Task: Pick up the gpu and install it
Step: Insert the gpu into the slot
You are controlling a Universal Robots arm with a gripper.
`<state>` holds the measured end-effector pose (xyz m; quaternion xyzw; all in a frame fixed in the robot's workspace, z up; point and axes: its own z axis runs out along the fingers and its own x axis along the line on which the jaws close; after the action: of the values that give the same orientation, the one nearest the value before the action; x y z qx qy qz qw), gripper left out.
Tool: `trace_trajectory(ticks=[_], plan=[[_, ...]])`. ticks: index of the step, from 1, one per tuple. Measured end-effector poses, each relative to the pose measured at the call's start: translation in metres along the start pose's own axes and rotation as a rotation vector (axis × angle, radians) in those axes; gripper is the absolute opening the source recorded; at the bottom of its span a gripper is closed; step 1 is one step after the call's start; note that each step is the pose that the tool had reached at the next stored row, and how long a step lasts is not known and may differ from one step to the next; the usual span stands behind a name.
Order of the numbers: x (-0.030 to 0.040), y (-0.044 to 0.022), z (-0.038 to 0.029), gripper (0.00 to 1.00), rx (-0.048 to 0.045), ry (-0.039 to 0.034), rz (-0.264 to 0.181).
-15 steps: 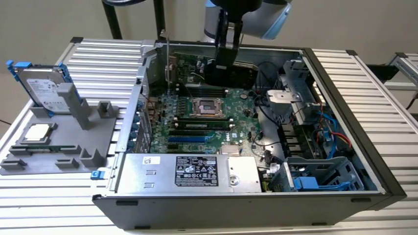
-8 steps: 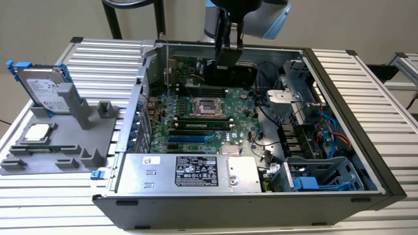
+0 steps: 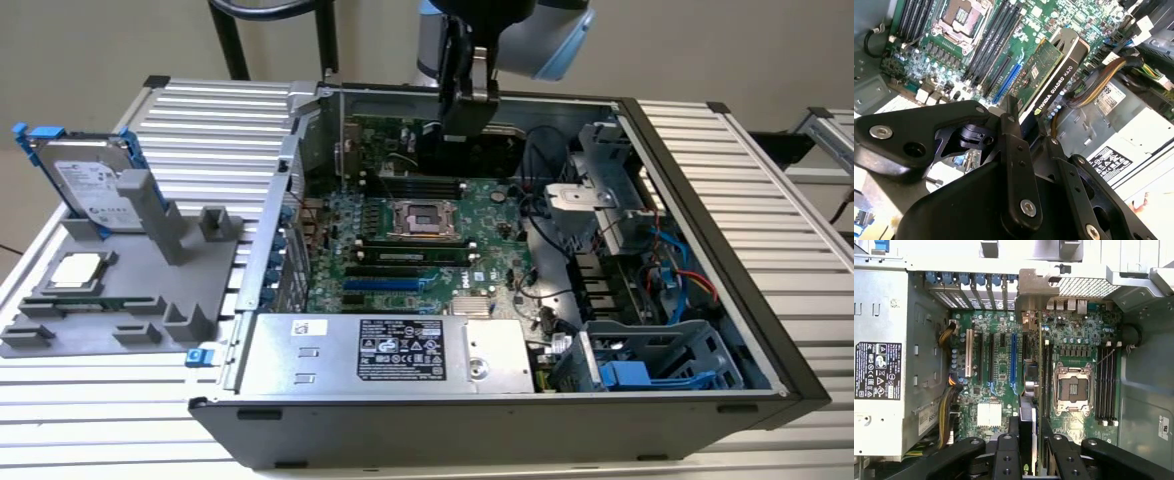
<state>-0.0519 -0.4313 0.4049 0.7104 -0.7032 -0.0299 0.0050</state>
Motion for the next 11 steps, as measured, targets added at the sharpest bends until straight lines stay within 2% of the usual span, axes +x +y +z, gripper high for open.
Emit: trace_trajectory(ticks=[7, 11], plan=[[0.0000, -0.0001, 0.0018, 0.00, 0.0020, -0.0018, 0.036], [0.0001, -0.0002, 0.0038, 0.00, 0.0022, -0.0016, 0.039]])
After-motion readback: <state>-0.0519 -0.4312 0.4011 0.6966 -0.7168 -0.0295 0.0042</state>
